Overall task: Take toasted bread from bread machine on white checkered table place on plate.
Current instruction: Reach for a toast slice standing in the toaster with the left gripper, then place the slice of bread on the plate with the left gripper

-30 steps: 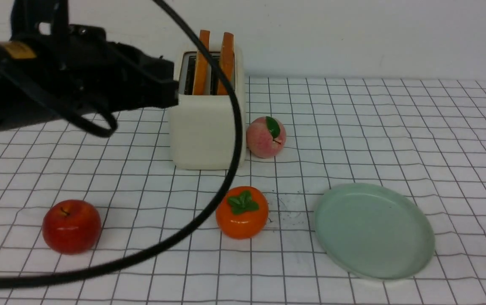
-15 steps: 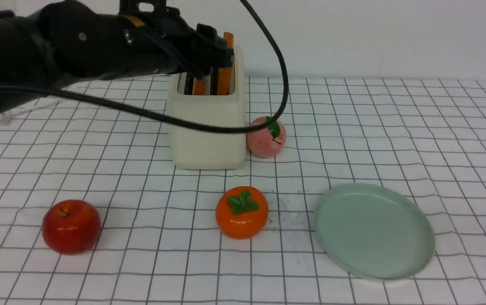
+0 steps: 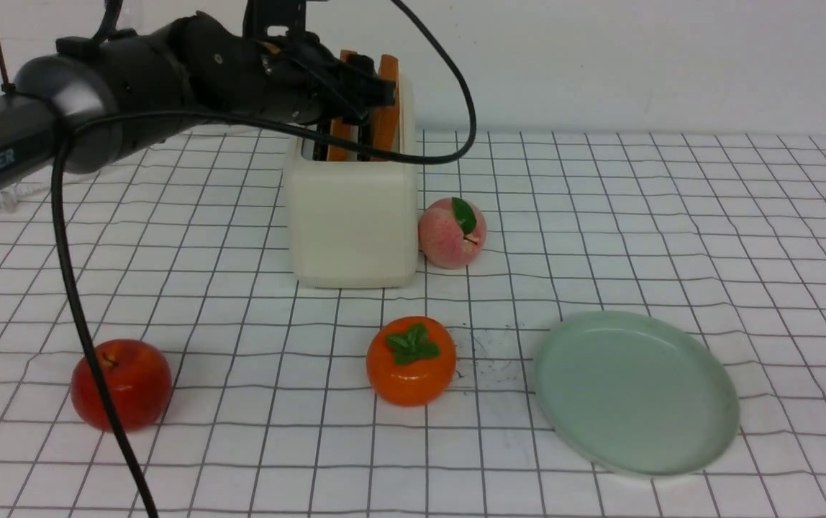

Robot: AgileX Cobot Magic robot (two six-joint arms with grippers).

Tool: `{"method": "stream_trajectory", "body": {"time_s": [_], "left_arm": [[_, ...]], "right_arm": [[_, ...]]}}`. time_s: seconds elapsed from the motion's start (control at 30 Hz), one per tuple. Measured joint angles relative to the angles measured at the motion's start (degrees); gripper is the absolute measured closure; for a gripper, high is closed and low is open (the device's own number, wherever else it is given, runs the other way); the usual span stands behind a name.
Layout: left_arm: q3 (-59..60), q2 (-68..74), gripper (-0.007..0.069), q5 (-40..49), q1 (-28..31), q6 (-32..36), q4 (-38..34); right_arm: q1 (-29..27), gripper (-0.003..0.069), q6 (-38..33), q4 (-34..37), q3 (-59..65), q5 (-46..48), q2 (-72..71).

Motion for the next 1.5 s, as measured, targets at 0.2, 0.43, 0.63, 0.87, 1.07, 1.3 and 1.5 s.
{"method": "stream_trajectory", "body": {"time_s": [0.2,0.43,0.63,0.87,1.07,1.3,1.5], "left_arm": [[-0.4,1.6,0.0179,-3.5,0.6,0.0,0.0],[-0.4,4.7,0.0299,-5.5,0.6,0.2,-0.1],[-0.4,4.8,0.0517,-6.8,0.6,0.2,-0.1],[-0.3,-2.3,0.0515,-7.3,0.6,0.5,0.1],[-0.6,-18.3,0.0515,3.2,0.4,-0.2,-0.6],[-0.4,-23.9,0.0515,41.6,-7.0,-3.1,-9.9],[1.3,-13.6,0.0515,41.7,-19.6,0.0,-12.6]], "right_arm": [[0.0,0.0645,0.0,0.0,0.0,0.0,0.0],[0.0,0.064,0.0,0.0,0.0,-0.5,0.0],[0.0,0.0638,0.0,0.0,0.0,-0.6,0.0],[0.0,0.0636,0.0,0.0,0.0,-0.6,0.0],[0.0,0.0634,0.0,-2.4,0.0,-0.6,0.0],[0.0,0.0649,0.0,-3.2,0.0,1.9,0.0],[0.0,0.0659,0.1,-3.2,0.0,9.0,-0.2]]}}
